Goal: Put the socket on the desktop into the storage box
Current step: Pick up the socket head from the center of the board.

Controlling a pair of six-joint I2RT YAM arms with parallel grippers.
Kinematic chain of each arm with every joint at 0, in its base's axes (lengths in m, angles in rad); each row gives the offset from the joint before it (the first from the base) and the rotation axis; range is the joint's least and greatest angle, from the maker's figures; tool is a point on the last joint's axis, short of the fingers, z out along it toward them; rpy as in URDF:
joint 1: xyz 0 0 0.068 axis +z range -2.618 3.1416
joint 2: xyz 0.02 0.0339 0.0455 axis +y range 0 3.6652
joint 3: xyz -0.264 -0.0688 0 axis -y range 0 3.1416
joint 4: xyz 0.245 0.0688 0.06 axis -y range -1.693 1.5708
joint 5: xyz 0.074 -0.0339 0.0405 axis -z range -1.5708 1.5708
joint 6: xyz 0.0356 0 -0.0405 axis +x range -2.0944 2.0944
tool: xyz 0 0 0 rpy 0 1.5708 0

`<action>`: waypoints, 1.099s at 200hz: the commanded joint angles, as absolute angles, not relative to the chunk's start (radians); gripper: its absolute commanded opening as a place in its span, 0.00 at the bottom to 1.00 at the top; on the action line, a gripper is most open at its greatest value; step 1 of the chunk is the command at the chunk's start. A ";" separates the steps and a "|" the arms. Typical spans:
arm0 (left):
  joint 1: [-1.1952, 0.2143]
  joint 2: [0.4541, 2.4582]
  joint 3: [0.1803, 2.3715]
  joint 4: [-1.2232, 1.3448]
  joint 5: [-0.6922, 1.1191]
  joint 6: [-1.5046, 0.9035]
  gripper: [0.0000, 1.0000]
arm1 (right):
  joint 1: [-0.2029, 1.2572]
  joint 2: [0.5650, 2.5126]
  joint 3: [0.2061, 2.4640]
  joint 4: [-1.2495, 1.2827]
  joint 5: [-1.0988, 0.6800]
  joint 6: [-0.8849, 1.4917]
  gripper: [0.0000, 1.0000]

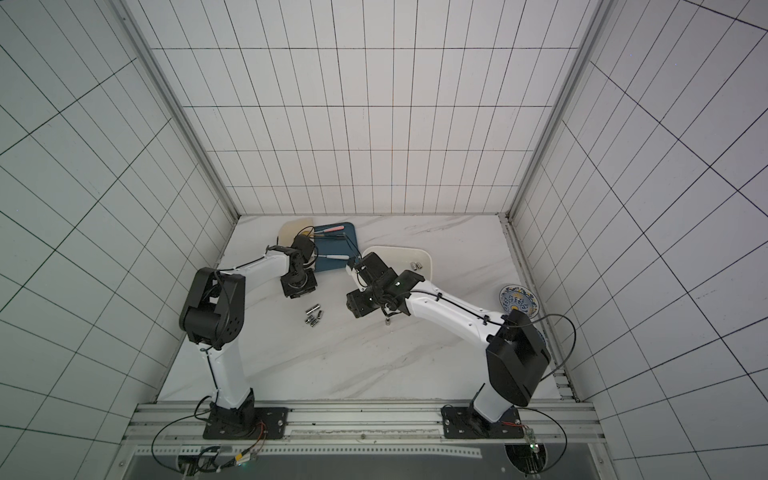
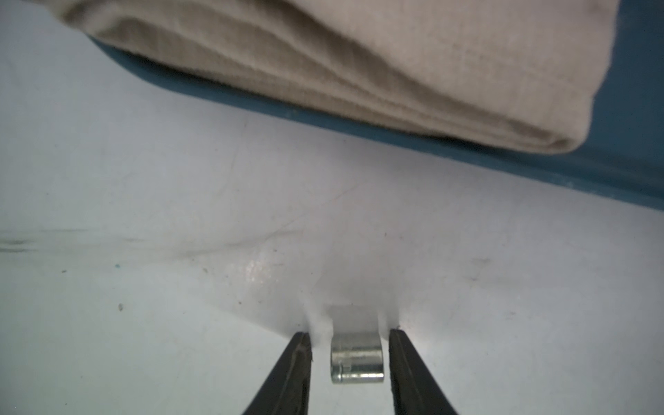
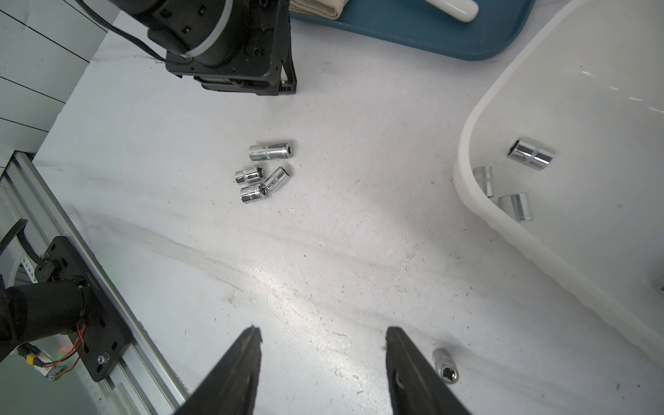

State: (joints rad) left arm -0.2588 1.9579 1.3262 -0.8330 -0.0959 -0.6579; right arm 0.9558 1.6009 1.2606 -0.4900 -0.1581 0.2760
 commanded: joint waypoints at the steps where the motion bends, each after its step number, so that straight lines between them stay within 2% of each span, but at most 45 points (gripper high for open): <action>1: -0.255 1.976 1.342 -0.815 -0.093 -0.658 0.38 | 0.956 1.585 1.278 -0.484 -0.138 0.267 0.58; 14: -0.255 1.977 1.341 -0.815 -0.094 -0.658 0.31 | 0.955 1.583 1.276 -0.483 -0.138 0.267 0.58; 33: -0.255 1.973 1.342 -0.816 -0.092 -0.658 0.25 | 0.956 1.580 1.275 -0.484 -0.138 0.268 0.58; 46: -0.255 1.971 1.342 -0.817 -0.091 -0.658 0.24 | 0.954 1.580 1.273 -0.483 -0.136 0.268 0.58; 57: -0.255 1.968 1.345 -0.818 -0.089 -0.657 0.19 | 0.954 1.577 1.272 -0.483 -0.135 0.268 0.58; 138: -0.282 1.926 1.384 -0.843 -0.047 -0.664 0.19 | 0.935 1.535 1.238 -0.483 -0.123 0.275 0.58; 220: -0.387 1.961 1.594 -0.910 -0.014 -0.684 0.20 | 0.862 1.415 1.160 -0.499 -0.113 0.279 0.59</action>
State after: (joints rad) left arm -0.3618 1.9591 1.5276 -0.8902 -0.0326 -0.6666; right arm 0.8890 1.4567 1.2022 -0.4900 -0.1280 0.2771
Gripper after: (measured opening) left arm 0.214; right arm 0.586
